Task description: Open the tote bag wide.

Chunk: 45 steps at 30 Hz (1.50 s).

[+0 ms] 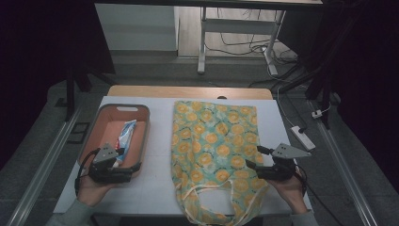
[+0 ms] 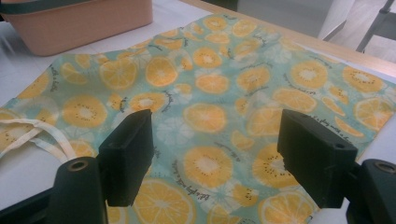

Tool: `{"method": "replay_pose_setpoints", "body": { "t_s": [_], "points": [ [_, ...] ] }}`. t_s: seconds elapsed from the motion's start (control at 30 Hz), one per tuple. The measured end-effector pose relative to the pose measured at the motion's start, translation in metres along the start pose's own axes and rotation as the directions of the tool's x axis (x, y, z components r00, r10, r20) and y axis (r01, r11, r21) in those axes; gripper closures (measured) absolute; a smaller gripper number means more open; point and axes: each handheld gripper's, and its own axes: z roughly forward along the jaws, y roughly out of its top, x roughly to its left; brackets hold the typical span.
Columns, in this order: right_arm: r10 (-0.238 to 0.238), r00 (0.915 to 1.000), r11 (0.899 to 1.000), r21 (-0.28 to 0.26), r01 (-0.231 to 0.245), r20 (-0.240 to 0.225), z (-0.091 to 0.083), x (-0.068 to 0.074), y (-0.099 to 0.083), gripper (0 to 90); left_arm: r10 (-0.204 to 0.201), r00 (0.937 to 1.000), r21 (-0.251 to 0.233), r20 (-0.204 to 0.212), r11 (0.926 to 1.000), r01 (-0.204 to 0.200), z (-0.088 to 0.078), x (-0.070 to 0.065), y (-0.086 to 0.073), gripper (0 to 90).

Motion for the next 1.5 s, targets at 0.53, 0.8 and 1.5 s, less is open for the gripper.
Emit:
{"method": "replay_pose_setpoints", "body": {
  "t_s": [0.53,0.8,1.5],
  "points": [
    [-0.003,0.9998,1.0,0.025,0.002,0.022,-0.005,-0.003,0.0,27.2,0.039,0.9992,-0.004,0.007,0.9992,-0.039,-0.004,-0.009,0.007,17.3],
    [-0.058,0.9982,0.994,0.095,0.059,-0.017,-0.004,0.006,0.012,27.1,0.084,0.9952,0.009,0.051,0.9964,-0.084,0.002,-0.023,0.015,18.1],
    [-0.2,0.9429,0.848,0.435,0.303,-0.267,0.06,0.07,0.015,30.0,0.203,0.9588,0.066,0.199,0.9733,-0.22,0.029,-0.069,0.032,19.5]
  ]
}}
